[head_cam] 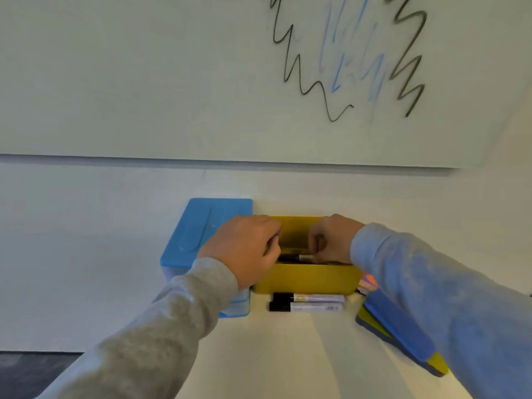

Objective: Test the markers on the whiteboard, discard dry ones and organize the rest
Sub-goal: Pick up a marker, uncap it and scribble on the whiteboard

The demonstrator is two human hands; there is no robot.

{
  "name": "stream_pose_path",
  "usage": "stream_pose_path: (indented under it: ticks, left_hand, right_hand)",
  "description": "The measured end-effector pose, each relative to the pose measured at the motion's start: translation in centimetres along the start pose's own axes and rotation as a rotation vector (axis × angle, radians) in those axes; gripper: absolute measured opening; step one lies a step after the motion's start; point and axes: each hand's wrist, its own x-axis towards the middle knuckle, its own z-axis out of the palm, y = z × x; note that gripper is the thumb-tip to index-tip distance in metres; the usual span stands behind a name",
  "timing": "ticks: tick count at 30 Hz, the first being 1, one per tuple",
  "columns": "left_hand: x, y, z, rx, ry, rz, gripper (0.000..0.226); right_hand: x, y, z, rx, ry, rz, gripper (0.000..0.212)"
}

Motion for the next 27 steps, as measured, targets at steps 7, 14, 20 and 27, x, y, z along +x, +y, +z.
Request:
stream_pose_path:
  ticks: [7,14,20,27]
  left_hand:
    - [0.1,-0.2,0.1,-0.018,-0.001,0.005,0.017]
    - [0.0,-0.5,0.6,-0.042,0.018,0.019,0.026]
    - [0.0,-0.6,0.5,-0.073,0.044,0.016,0.033]
    - [-0.1,-0.6,0.6,-0.149,0.073,-0.010,0.047]
  right_hand:
    - [4.3,0.4,2.5,-0.240,-0.294,-0.035,0.013]
    - [5.3,1.7,4.2,-0.228,-0.182,-0.105,0.012]
    - [5.7,2.0,4.5,-0.236,-0.023,-0.117,0.007]
    - [6.0,1.6,4.5,-0.255,-0.066,-0.076,0.005]
